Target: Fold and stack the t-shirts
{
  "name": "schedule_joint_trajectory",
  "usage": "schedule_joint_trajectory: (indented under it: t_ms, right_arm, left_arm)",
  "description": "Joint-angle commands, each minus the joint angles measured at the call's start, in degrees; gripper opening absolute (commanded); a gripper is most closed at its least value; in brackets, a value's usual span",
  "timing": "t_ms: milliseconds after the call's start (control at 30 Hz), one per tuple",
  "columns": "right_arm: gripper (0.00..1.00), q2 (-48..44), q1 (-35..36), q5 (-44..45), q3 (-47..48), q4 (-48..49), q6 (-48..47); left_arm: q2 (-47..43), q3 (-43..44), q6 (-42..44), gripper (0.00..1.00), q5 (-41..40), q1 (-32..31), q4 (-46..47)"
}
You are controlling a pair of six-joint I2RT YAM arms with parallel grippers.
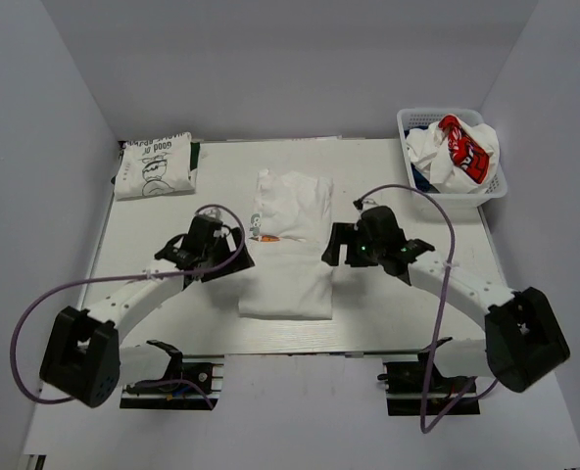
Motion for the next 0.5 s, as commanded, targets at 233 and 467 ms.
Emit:
schedule_joint_trajectory:
  t_ms: [233,467]
  right_arm:
    - [0.9,-8.6,11.3,-5.8,-12.2,-5.4,6.2]
    - [0.9,-9.1,13.8,-3.7,-15.9,-3.8,11.6]
  left_arm:
    - [-11.6,-17.8,-6.5,0.97,14.5,-1.3,4.9]
    - [-10.0,-22.2,-6.5,0.61,17.0,-1.9,6.1]
